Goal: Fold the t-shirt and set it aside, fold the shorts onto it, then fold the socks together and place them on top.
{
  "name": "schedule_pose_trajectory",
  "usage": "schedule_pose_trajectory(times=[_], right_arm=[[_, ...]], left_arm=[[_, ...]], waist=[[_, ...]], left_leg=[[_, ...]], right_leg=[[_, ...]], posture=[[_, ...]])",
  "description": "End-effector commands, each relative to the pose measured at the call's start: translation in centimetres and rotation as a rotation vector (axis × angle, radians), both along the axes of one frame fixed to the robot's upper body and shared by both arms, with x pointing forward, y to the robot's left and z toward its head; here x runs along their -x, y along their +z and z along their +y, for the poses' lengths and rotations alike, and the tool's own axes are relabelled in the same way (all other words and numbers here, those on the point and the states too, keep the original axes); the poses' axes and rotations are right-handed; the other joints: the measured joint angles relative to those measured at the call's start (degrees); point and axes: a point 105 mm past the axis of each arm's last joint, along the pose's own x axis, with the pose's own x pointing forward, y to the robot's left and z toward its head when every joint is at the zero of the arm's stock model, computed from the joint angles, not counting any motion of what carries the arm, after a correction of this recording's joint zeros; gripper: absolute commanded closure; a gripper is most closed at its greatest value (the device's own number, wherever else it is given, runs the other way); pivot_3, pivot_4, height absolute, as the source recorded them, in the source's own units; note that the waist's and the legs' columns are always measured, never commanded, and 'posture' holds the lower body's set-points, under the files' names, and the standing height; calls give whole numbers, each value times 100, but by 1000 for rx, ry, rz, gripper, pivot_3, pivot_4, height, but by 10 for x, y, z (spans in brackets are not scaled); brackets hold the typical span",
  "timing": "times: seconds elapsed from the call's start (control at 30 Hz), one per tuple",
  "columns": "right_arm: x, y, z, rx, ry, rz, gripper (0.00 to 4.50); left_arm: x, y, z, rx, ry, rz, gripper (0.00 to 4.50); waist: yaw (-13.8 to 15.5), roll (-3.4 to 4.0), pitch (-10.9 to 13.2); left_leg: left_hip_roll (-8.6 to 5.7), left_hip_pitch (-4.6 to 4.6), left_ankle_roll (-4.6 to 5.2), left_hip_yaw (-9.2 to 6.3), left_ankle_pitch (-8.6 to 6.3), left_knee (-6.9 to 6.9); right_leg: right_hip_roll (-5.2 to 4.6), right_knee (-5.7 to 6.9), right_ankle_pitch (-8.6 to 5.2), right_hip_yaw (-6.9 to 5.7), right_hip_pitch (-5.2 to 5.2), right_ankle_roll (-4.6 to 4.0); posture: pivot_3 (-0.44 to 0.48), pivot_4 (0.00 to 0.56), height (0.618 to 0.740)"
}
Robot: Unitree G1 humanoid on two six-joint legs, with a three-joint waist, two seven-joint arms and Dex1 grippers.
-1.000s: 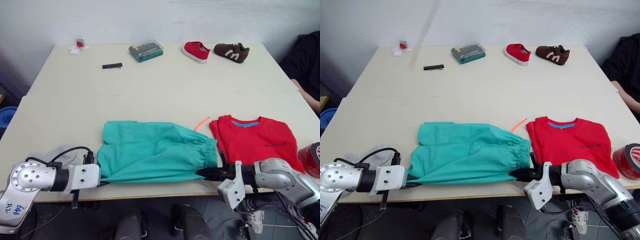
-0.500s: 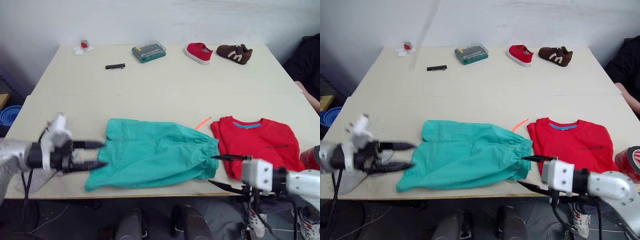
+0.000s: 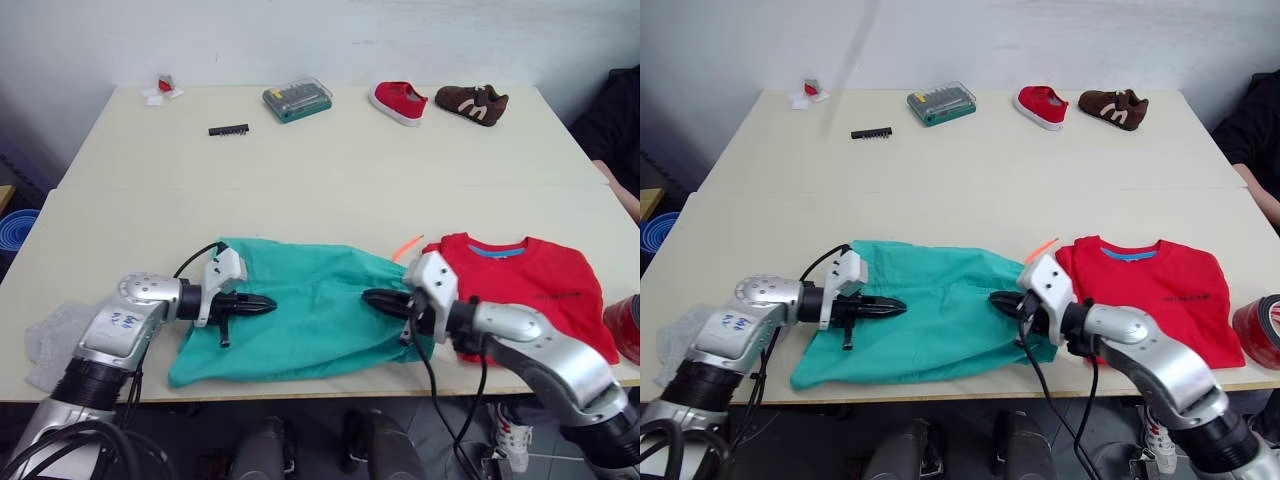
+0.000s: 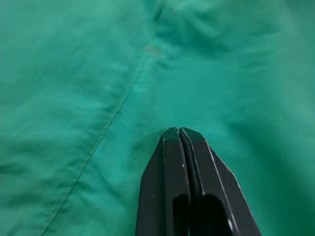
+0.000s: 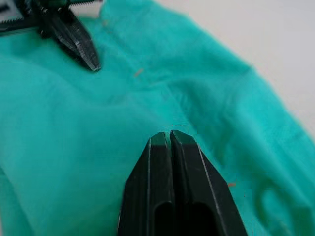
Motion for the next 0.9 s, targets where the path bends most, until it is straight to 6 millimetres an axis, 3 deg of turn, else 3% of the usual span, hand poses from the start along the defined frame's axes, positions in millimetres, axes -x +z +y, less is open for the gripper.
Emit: schedule_pose_trajectory(times=[0.03,0.2,0.33,0.47,0.53,0.6,0.67,0.77,0.9], right_arm=[[-23,-10,-26,99,-170,-66,4446],[-43,-2,-79,53,-449,-79,4446],[-36,11,-97,20,-463,-90,4446],[-22,34,-75,-59,-302,-143,4446],[-14,44,-55,-84,-196,-164,4446],[-5,47,-29,-94,-74,-172,4446],[-5,39,-11,-67,-8,-166,4446],[-10,23,1,-1,18,-163,4446],[-12,-9,6,124,39,-124,4446]], left_arm=[[-17,-13,18,-79,94,-40,4500],[-21,-21,37,-110,128,-50,4500],[-26,-18,40,-87,158,-76,4500],[-25,5,31,7,122,-107,4500],[-20,30,18,120,71,-88,4500],[-17,57,2,219,17,-69,4500],[-25,69,-9,237,14,-73,4500],[-38,69,-15,214,39,-75,4500],[-63,34,0,48,126,-58,4500]], waist=[[1,0,-1],[-12,10,-8],[-12,24,-16],[-48,26,-16],[-62,27,-14],[-54,25,-13],[-27,21,-11],[8,20,-12],[-21,20,-12]], left_leg=[[-1,1,6,-2,2,5],[-2,37,5,-2,-21,2],[-1,39,-5,-3,-17,-1],[2,41,-1,-2,-16,-9],[3,40,11,-2,-9,-13],[7,33,25,-4,1,-14],[7,30,1,-4,14,-14],[-1,28,2,-9,13,-12],[-9,20,12,3,7,-13]], right_leg=[[-1,-1,3,-2,6,4],[-6,-8,17,6,40,9],[-6,-2,17,7,39,8],[-4,3,15,6,35,6],[-2,7,14,6,29,4],[0,5,13,2,26,3],[1,2,12,1,25,4],[1,-6,11,0,31,8],[-1,-23,14,2,27,16]], posture=[[0,150,740],[0,150,740],[0,150,740],[0,150,740],[0,150,740],[0,150,740],[0,150,740],[0,150,740],[0,150,740]])
